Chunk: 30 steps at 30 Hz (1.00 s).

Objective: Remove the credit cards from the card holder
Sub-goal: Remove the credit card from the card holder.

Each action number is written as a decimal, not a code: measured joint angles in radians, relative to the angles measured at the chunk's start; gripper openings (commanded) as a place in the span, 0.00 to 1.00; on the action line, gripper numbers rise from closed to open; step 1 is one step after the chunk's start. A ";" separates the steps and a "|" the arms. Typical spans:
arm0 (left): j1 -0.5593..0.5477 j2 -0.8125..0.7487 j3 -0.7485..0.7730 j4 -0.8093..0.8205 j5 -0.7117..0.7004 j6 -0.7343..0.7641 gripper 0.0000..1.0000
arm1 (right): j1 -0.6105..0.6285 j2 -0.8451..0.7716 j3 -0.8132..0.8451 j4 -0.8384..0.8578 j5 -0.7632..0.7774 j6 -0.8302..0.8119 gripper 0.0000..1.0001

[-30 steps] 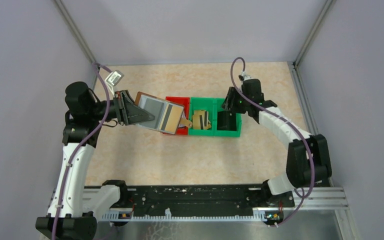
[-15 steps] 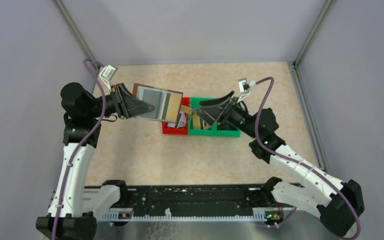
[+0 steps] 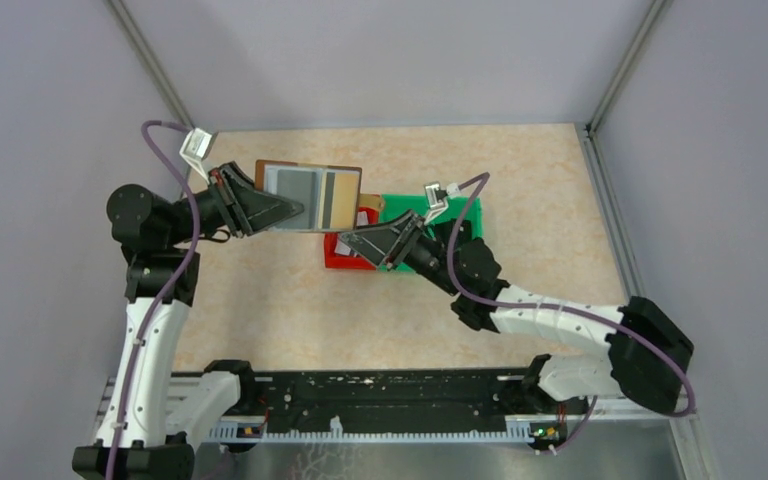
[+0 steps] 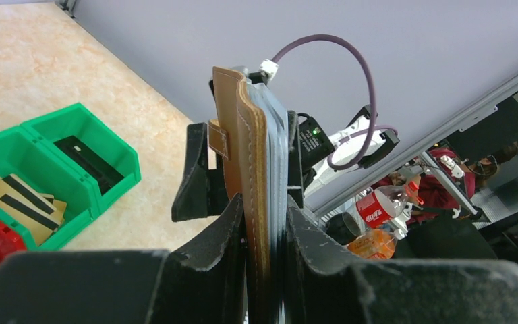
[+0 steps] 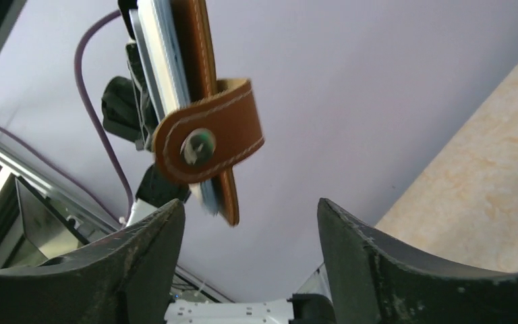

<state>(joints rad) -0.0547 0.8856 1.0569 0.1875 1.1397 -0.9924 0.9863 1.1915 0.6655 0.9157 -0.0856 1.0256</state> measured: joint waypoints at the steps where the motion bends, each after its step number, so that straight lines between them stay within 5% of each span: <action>1: 0.000 -0.005 -0.008 0.008 -0.002 -0.008 0.00 | 0.001 0.022 0.005 0.028 0.008 0.010 0.63; 6: 0.000 -0.022 -0.040 0.014 -0.006 -0.029 0.00 | 0.006 0.144 0.043 0.208 0.047 0.082 0.40; 10: 0.000 -0.031 -0.046 0.011 -0.013 -0.030 0.01 | 0.006 0.180 0.091 0.283 0.045 0.121 0.00; 11: 0.000 -0.034 -0.046 0.012 -0.019 -0.029 0.10 | 0.007 0.181 0.097 0.292 0.041 0.121 0.00; 12: 0.000 -0.037 -0.047 0.010 -0.027 -0.027 0.36 | 0.008 0.180 0.104 0.299 0.036 0.125 0.00; 14: 0.000 -0.040 -0.046 0.000 -0.037 -0.010 0.68 | 0.008 0.179 0.113 0.296 0.029 0.124 0.00; 17: 0.002 -0.036 -0.023 -0.112 -0.040 0.090 0.85 | -0.010 0.154 0.133 0.179 -0.008 0.106 0.00; 24: 0.027 0.041 0.175 -0.451 -0.067 0.483 0.85 | -0.085 0.097 0.409 -0.483 -0.252 -0.172 0.00; 30: 0.028 0.033 0.182 -0.541 0.106 0.688 0.67 | -0.095 0.091 0.563 -0.890 -0.489 -0.427 0.00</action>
<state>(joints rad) -0.0265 0.9184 1.2385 -0.3534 1.2461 -0.3046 0.8917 1.2823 1.2289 0.0254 -0.5743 0.5987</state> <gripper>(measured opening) 0.765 0.029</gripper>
